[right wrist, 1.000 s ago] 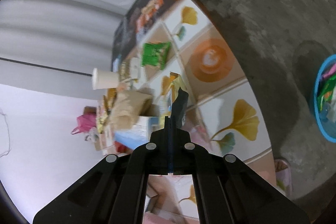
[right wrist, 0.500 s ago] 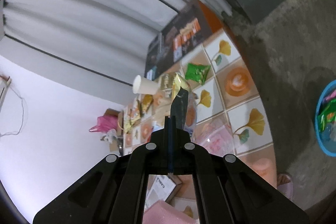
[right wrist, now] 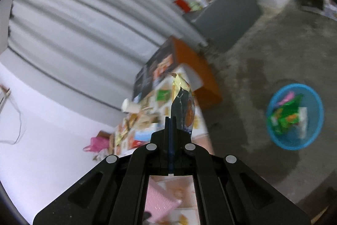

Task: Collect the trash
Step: 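Carry the pink cloth and snack bag over the wastebasket and open both grippers, then move both grippers back from the wastebasket to the table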

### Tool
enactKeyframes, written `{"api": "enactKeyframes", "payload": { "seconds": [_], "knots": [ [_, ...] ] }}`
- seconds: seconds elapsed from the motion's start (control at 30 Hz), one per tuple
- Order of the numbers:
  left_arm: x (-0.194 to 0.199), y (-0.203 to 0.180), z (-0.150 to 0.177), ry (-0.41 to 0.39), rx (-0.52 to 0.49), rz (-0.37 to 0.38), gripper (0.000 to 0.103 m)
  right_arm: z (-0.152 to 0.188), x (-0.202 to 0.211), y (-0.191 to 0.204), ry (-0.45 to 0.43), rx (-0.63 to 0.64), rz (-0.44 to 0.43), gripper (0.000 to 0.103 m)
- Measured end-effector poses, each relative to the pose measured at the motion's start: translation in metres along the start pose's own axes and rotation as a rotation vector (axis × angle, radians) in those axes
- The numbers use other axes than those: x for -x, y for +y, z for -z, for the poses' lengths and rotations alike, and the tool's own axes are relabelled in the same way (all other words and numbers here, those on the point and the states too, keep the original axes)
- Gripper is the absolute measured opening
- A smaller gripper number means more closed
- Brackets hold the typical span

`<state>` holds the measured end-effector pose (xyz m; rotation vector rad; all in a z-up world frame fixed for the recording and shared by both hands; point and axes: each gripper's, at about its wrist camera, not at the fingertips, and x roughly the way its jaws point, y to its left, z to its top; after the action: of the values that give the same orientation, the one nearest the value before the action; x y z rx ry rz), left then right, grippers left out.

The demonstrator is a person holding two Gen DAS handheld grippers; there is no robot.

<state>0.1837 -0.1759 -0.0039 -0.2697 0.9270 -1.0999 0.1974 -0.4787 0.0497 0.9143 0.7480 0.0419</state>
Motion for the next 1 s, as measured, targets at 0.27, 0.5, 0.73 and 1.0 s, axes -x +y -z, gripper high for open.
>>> {"api": "enactKeyframes", "payload": {
  "seconds": [0.27,0.5,0.73,1.0],
  "knots": [
    [-0.149,-0.064,-0.025,0.302,-0.136,-0.034,0.028,0.007,0.018,-0.11,-0.024,-0.143,0.148,0.0],
    [-0.276,-0.079,-0.022,0.503,-0.251,-0.144,0.029,0.011,-0.01,-0.208,-0.002,-0.294,0.271,0.0],
    [-0.355,-0.056,-0.01,0.501,-0.218,-0.242,0.043,0.015,-0.051,-0.292,0.027,-0.446,0.325,0.005],
    [-0.347,-0.049,-0.021,0.449,-0.159,-0.201,0.051,0.026,-0.042,-0.312,0.018,-0.474,0.356,0.019]
  ]
}}
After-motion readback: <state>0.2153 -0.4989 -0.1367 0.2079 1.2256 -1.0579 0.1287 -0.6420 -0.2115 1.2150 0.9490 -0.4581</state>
